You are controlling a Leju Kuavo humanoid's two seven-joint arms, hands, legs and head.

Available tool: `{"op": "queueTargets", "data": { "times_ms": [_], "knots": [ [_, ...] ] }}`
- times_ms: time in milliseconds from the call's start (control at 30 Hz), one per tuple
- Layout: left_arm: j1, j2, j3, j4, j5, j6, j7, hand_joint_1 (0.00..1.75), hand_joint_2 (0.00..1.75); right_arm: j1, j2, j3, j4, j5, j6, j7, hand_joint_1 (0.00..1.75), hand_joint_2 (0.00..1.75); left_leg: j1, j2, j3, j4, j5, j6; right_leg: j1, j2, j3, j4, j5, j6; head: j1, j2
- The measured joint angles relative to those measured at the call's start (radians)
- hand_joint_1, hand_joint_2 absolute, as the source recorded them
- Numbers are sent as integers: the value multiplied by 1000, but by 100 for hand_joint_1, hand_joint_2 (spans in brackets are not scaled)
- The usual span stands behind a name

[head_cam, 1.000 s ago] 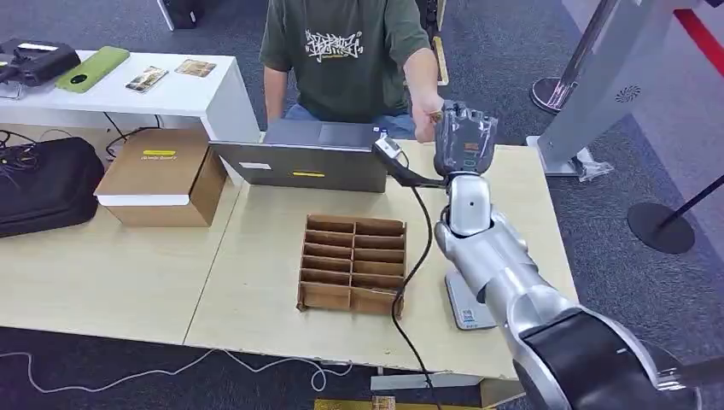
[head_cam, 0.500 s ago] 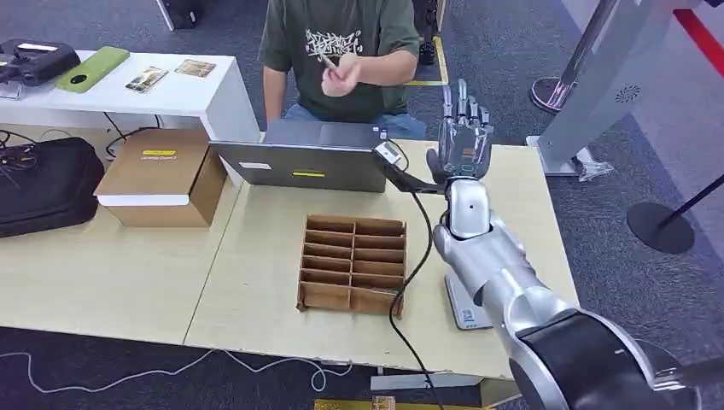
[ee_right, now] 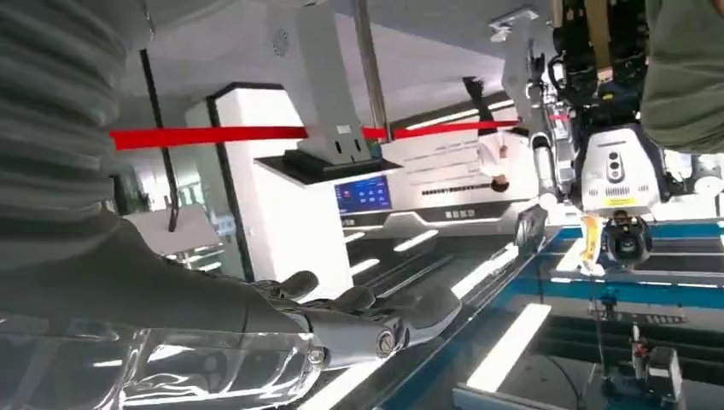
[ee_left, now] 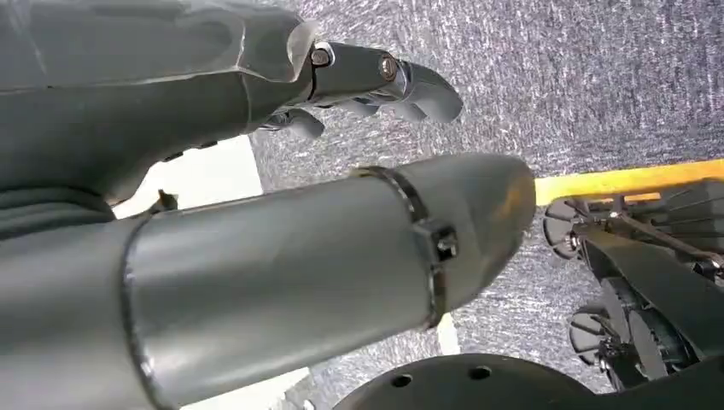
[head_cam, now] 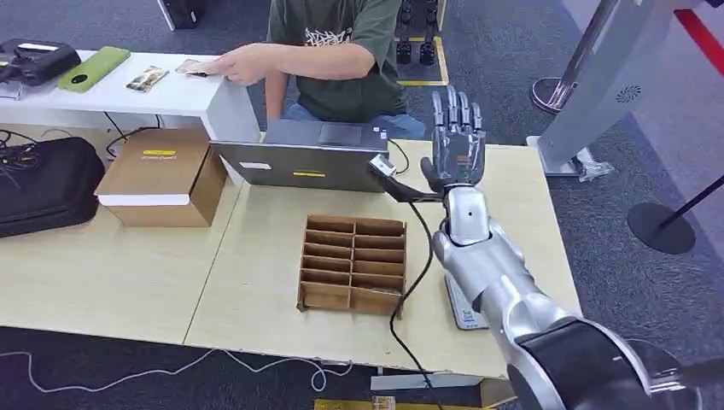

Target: Pass the card to the sensor for recognition and then transmit it.

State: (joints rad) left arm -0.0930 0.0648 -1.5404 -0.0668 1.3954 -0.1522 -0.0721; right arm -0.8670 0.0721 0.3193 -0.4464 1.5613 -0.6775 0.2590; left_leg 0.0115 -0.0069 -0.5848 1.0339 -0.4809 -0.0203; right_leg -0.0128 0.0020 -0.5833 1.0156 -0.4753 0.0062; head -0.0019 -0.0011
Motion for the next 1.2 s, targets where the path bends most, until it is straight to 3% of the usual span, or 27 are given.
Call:
{"op": "queueTargets", "data": {
  "times_ms": [233,333,533,667,1033,1200],
  "knots": [
    [8,-1,1,0,41,-3,0,0,0,182,-25,-40,-192,5,0,-4,0,175,0,0,0,0,-1,0,0,0,0,-1,0,0,0,0],
    [15,-2,2,0,57,-5,-2,0,0,308,-66,-34,-345,11,17,73,0,175,0,-2,-1,0,-1,1,0,-2,0,-1,-1,1,0,0],
    [24,-3,2,0,72,-6,-3,0,0,551,-190,18,-685,11,117,243,0,175,0,-3,-2,0,-2,1,0,-2,-1,-2,-1,1,0,0],
    [24,-4,2,0,79,-6,-6,0,0,653,-256,54,-836,12,150,316,0,175,0,-2,-2,0,-2,1,0,-2,-1,-2,-2,1,0,0],
    [29,-16,2,1,110,-6,-19,0,0,895,-346,99,-1153,12,260,426,0,175,0,-2,-2,0,-2,1,0,-2,-1,-1,-2,1,0,0],
    [29,-22,2,3,124,-9,-20,0,0,947,-352,132,-1234,12,314,417,0,175,0,-2,-2,0,-2,1,0,-2,-1,-1,-2,1,0,0]
  ]
}}
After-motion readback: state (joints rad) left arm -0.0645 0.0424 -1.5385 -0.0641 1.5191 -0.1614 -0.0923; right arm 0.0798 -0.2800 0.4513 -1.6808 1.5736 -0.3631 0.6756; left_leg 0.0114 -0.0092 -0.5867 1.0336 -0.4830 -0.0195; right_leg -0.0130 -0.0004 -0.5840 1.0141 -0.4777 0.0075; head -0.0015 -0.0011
